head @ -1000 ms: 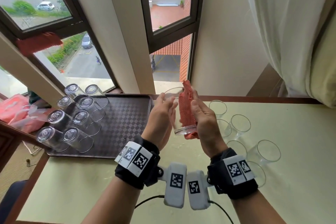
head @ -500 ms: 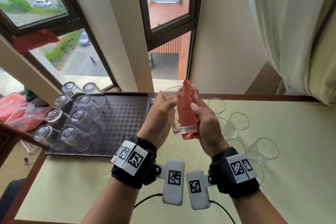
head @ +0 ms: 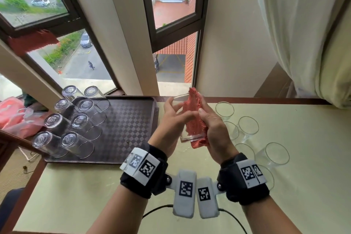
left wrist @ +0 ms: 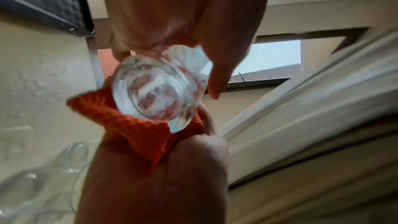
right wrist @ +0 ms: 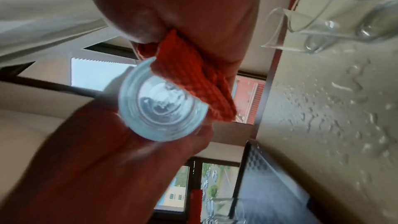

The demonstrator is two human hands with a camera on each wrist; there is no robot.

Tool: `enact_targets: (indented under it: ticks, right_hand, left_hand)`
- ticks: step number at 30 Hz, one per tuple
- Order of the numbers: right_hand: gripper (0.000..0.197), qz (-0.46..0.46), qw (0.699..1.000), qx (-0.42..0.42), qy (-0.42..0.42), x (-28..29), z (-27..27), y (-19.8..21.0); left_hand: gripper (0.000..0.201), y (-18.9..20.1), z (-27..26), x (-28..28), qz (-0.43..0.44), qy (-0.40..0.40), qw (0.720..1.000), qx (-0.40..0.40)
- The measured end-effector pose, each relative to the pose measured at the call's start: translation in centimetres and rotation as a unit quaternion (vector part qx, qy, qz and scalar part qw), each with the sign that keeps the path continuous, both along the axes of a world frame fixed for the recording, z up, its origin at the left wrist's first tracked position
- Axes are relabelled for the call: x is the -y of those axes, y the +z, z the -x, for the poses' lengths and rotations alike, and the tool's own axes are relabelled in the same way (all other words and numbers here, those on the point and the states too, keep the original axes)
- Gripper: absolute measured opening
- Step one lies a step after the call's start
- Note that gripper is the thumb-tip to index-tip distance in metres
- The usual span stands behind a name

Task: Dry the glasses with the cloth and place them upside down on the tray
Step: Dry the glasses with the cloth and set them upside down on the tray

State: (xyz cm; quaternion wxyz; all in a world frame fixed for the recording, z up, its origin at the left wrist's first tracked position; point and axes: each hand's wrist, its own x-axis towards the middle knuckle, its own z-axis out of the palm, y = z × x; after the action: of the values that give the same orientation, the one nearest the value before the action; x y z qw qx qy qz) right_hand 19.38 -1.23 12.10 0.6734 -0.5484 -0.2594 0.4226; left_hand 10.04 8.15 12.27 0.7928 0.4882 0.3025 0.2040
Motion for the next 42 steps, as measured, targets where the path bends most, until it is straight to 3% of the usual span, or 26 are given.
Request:
enact_targets:
  ticks: [4,8,11,13,15,17,21,23,26,29,32,34,36,42]
  right_hand:
    - [0.046,-0.045,0.992,-0.112,0.032,0.1,0.5,0.2]
    - [0.046,-0.062,0.977,-0.194,0.056,0.5,0.0,0.2]
    - [0.046,-0.035,0.993,-0.114,0.024,0.6,-0.2,0.4]
    - [0.046,-0.016,0.999,-0.022,0.017,0.5,-0.1,0.5]
    - [0.046,-0.018,1.000,-0.001,0.020,0.3,0.3,0.5]
    - [0.045,-0.027,0.999,-0.034,0.031,0.2,0.7,0.9]
    - [0.042,-0.068,0.978,-0.188,0.061,0.5,0.6,1.3]
    - [0.042,-0.073,0.976,-0.199,0.056,0.6,0.4,1.2]
    - [0.044,-0.041,0.996,-0.078,0.008,0.5,0.2,0.9]
    - [0.054,-0.029,0.999,0.018,0.003,0.3,0.5,0.5]
    - [0.047,-0.059,0.995,-0.072,0.020,0.4,0.6,1.1]
    - [0.046,-0.088,0.983,-0.158,0.037,0.6,0.6,1.5]
    - [0.046,-0.104,0.978,-0.179,0.031,0.7,0.6,1.4]
    - [0.044,-0.041,0.997,0.053,-0.037,0.4,0.6,0.7]
  left_hand:
    - [0.109,-0.4,-0.4,0.6,0.010,0.028,1.000,0.009]
    - [0.102,-0.2,0.5,-0.1,0.027,-0.039,0.996,0.074]
    - [0.110,-0.3,0.9,-0.5,0.026,-0.002,0.998,0.059]
    - [0.106,-0.2,0.8,-0.6,0.035,0.031,0.997,0.060]
    - [0.100,-0.3,0.4,-0.4,0.017,0.028,0.998,0.052]
    - [0.101,-0.4,0.2,-0.1,-0.002,0.029,0.999,0.034]
    - [0.101,-0.2,0.9,-0.1,-0.013,-0.021,0.999,0.042]
    - [0.096,-0.3,1.2,-0.2,-0.030,-0.033,0.998,0.038]
    - [0.088,0.2,1.1,-0.3,0.008,0.026,0.999,0.043]
    - [0.085,0.6,0.6,0.0,-0.015,0.012,0.999,0.033]
    - [0.101,0.8,0.3,0.3,-0.022,-0.002,0.999,0.030]
    - [0.097,0.8,0.5,0.3,-0.022,-0.049,0.996,0.066]
    - [0.089,0.6,0.9,0.2,-0.031,-0.082,0.993,0.078]
    - [0.099,0.4,1.0,-0.4,-0.019,-0.010,0.997,0.073]
